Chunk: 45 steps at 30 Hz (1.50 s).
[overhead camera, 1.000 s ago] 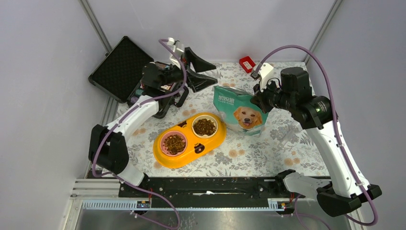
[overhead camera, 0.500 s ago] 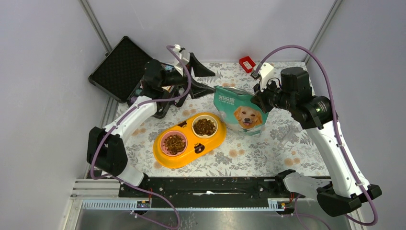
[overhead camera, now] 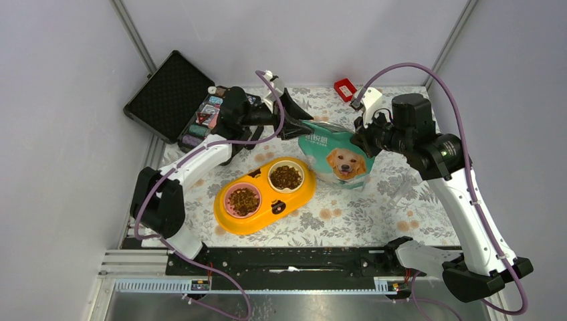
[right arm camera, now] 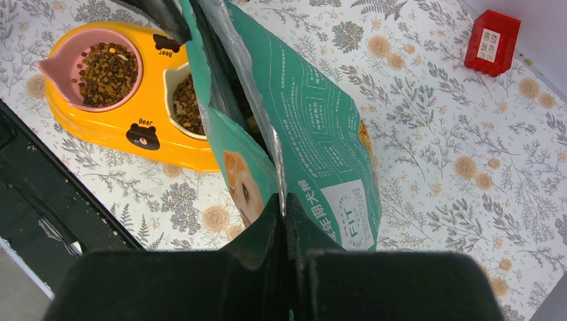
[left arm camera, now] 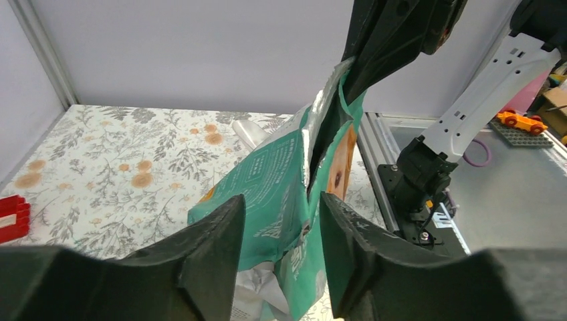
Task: Serve the pet food
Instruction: Close the pet food bag at the center of the board.
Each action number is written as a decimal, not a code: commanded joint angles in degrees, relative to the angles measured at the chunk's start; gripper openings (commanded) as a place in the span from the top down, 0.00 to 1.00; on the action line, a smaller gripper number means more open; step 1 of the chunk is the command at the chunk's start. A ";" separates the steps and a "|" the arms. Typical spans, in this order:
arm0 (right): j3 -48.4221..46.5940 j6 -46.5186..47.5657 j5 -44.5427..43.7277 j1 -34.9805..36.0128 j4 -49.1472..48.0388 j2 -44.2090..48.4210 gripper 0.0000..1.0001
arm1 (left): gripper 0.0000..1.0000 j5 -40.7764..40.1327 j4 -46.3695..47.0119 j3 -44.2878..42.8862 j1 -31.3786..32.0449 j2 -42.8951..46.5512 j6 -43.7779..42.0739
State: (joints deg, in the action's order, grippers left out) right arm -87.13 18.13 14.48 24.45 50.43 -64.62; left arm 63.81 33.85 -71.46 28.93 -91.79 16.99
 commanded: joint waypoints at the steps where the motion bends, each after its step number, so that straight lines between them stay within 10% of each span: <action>1: -2.23 -0.03 -1.46 -0.10 -0.51 0.72 1.00 | 0.57 0.64 8.04 -0.35 0.92 -0.34 3.57; 9: -1.92 0.28 -2.02 -0.10 -0.47 0.98 1.00 | 1.00 1.20 6.79 -0.82 1.13 -0.33 3.06; 17: -2.07 0.68 -2.88 -0.10 0.16 1.12 1.00 | 1.00 0.53 6.95 -0.07 1.22 0.28 3.06; 22: -2.30 0.50 -2.72 -0.10 0.17 0.74 1.00 | 0.49 1.94 7.93 -1.76 1.86 -1.89 6.38; 29: -2.61 0.46 -2.75 -0.10 0.14 0.56 1.00 | 0.45 1.40 10.92 -2.23 2.74 -3.16 8.69; 37: -2.58 0.24 -2.68 -0.10 0.12 0.40 1.00 | 0.65 2.35 27.45 -3.33 3.59 -7.54 22.81; 40: -2.52 0.33 -2.87 -0.10 0.16 0.70 1.00 | 0.98 3.12 30.44 -3.58 3.74 -8.39 25.44; 45: -2.38 0.24 -2.82 -0.10 0.18 0.77 1.00 | 1.00 -0.05 30.01 -0.12 3.76 -5.51 21.67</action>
State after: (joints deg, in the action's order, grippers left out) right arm -87.24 18.17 13.98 24.45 51.22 -64.64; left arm 65.32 57.12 -72.51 32.14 -100.66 39.13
